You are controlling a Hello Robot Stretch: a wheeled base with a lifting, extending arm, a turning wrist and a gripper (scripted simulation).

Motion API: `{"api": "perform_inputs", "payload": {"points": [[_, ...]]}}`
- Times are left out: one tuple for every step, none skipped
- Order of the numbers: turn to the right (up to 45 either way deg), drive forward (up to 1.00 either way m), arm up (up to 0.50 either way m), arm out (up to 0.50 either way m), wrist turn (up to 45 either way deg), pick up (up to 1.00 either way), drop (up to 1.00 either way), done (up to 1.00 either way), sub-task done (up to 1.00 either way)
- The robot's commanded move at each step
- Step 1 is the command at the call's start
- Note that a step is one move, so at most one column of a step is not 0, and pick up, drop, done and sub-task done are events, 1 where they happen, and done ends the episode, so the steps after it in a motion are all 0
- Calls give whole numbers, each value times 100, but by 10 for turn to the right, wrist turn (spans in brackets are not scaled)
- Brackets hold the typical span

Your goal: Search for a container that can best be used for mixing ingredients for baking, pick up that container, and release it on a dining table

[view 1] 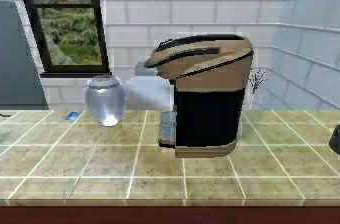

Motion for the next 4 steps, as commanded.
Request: {"api": "perform_inputs", "payload": {"points": [[-390,0,0,0,0,0,0,0,0],[450,0,0,0,0,0,0,0,0],[450,0,0,0,0,0,0,0,0],[210,0,0,0,0,0,0,0,0]]}}
